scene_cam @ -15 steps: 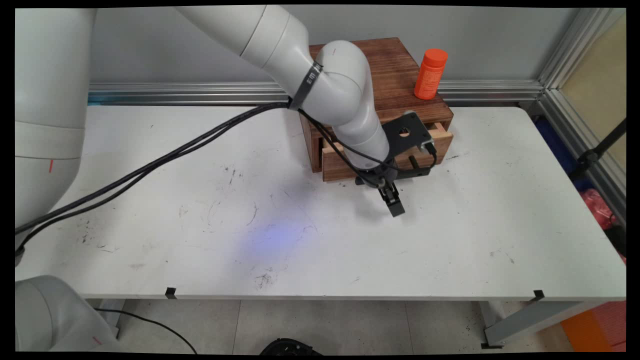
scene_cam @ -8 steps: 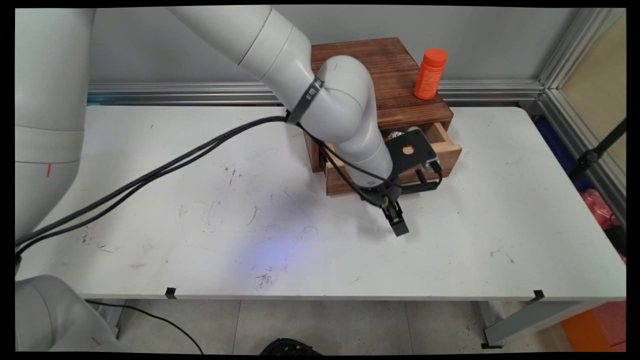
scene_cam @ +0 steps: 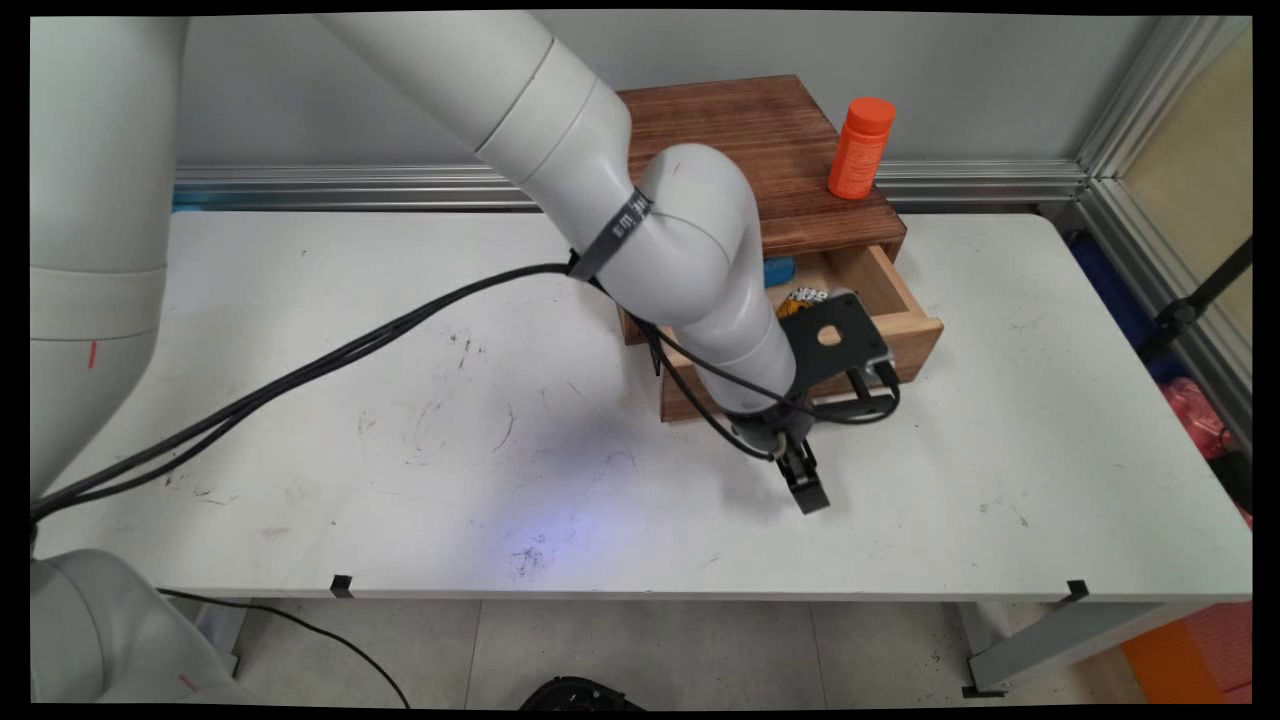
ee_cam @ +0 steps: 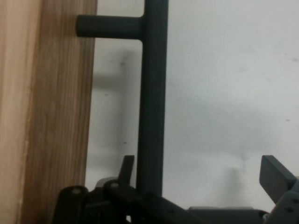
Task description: Open the drawer
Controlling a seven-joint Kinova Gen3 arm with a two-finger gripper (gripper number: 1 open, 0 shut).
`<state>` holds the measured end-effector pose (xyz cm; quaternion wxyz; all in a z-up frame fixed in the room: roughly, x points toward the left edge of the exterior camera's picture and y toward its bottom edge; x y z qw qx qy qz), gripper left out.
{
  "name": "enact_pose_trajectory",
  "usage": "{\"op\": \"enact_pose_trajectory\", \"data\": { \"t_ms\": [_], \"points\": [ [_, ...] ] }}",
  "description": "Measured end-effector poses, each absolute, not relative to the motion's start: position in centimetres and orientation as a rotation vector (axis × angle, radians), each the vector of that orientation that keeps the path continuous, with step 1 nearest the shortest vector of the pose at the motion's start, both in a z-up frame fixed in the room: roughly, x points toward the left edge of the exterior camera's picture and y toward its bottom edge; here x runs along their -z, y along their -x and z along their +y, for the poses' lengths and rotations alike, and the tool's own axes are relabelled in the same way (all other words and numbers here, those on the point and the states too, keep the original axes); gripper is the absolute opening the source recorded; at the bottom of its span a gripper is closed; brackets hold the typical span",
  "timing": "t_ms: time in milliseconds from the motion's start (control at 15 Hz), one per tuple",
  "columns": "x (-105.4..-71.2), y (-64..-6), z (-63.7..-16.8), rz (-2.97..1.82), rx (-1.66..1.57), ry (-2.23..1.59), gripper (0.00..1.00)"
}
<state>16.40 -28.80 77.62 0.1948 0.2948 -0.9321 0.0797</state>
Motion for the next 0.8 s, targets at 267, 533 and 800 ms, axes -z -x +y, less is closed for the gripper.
{"op": "enact_pose_trajectory", "data": {
  "t_ms": [267,533,800],
  "points": [
    [-77.6,-15.5,-27.3,-2.616,-0.204,-0.804,1.0],
    [-77.6,-14.8,-25.8,-2.619,-0.183,-0.783,1.0],
    [-77.6,-14.2,-24.7,-2.621,-0.169,-0.764,1.0]
  ]
}}
